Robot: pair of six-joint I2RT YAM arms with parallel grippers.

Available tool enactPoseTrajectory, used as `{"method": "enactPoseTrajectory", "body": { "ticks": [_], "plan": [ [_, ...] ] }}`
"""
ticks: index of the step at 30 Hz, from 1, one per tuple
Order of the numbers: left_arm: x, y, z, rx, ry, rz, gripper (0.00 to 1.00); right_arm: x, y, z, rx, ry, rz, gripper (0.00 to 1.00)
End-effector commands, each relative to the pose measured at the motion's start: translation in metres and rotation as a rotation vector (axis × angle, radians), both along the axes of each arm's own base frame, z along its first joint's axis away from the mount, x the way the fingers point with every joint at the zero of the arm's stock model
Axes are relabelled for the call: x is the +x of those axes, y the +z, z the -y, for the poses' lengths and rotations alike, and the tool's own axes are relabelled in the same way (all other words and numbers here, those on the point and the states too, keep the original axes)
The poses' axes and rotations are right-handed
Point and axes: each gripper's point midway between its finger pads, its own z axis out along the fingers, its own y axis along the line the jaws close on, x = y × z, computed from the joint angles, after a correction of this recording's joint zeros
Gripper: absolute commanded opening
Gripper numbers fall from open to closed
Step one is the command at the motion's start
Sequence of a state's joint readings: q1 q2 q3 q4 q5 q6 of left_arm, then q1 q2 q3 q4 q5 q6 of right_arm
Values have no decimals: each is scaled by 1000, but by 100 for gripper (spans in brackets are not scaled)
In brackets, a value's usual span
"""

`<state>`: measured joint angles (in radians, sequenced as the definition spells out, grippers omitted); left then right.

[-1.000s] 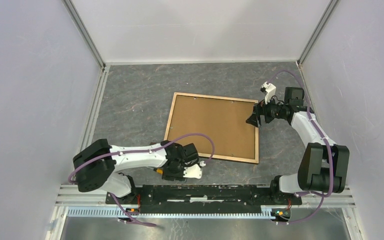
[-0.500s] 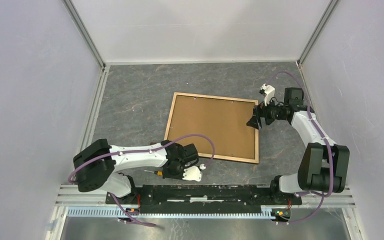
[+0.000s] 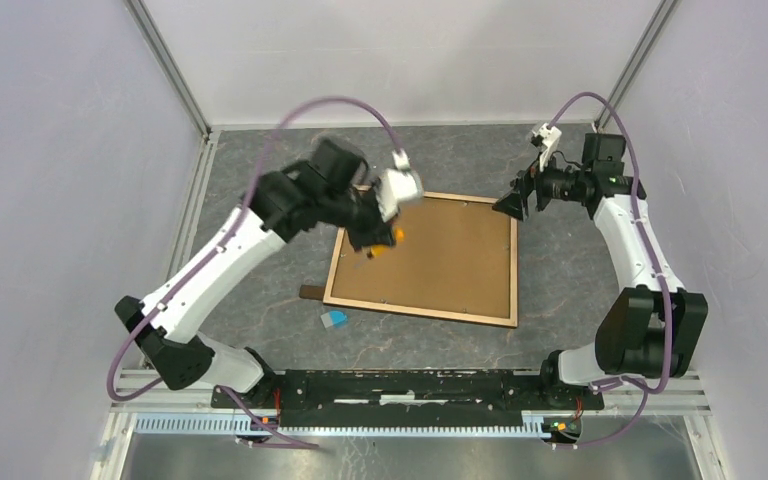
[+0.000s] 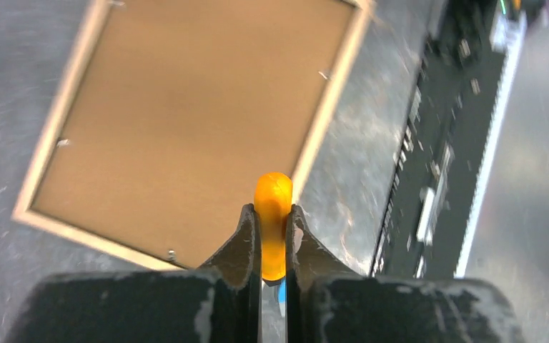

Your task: Take the photo out of the frame

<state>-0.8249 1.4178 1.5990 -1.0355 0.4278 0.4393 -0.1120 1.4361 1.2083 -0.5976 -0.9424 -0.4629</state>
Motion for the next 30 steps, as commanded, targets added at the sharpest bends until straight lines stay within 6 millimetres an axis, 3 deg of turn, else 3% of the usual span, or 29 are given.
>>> {"method": "enactPoseTrajectory", "body": {
  "ticks": [1, 6, 8, 14, 19, 22, 26, 30],
  "plan": [
    [50, 52, -7, -197, 312, -101, 2, 1, 40, -34, 132, 100, 56, 93],
    [115, 91, -40, -356, 817, -59, 2, 3, 60, -93, 215, 173, 113, 92],
    [125, 106, -50, -463, 905, -66, 2, 1, 67, -118, 236, 212, 123, 92],
    [144, 119, -71, -618, 1096, -166, 2, -21, 85, -196, 325, 344, 114, 91],
    [154, 110, -71, -720, 1165, -349, 2, -47, 116, -240, 506, 424, 95, 92],
    [158, 103, -67, -757, 1153, -424, 2, -49, 125, -263, 538, 430, 68, 91],
    [158, 102, -64, -777, 1121, -442, 2, -47, 117, -286, 501, 414, 47, 84],
    [155, 106, -64, -790, 1103, -444, 2, -41, 96, -295, 438, 373, 24, 71]
  ]
}}
